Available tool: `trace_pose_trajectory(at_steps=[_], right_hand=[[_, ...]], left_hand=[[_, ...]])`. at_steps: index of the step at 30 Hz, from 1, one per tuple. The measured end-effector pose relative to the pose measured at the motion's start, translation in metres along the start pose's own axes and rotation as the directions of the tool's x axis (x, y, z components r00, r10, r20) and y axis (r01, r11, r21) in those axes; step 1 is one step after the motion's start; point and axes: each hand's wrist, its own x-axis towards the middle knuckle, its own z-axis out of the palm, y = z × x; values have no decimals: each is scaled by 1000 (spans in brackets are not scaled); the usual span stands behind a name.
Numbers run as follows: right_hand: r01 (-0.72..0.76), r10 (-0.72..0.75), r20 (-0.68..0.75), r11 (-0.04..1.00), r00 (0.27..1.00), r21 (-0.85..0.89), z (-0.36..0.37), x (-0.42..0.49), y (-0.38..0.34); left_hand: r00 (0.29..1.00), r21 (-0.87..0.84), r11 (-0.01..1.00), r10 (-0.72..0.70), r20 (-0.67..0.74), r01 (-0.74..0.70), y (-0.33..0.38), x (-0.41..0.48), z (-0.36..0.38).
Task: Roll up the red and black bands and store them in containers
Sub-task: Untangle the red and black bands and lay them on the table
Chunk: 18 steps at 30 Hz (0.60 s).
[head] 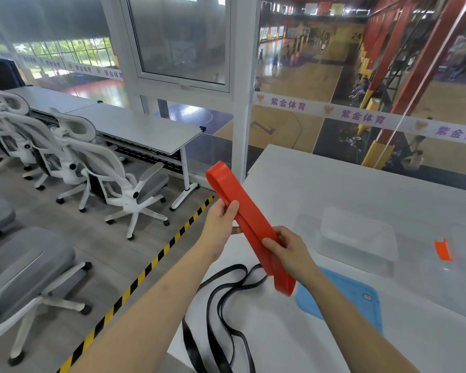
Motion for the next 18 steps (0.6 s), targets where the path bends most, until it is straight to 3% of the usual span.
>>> trace_pose_trajectory(at_steps=[5,12,18], right_hand=[[-20,21,59,1000,998,-14,-6,-17,8],[-151,162,142,985,976,-86,-11,-63,44],[-243,269,137,953,953,-183,-12,-100,70]], left_hand=[[998,-76,996,-56,18,57,4,-4,7],[986,-195,967,-151,69,162,-2,-14,16],[944,-360,874,-276,181,325,-21,-33,34]])
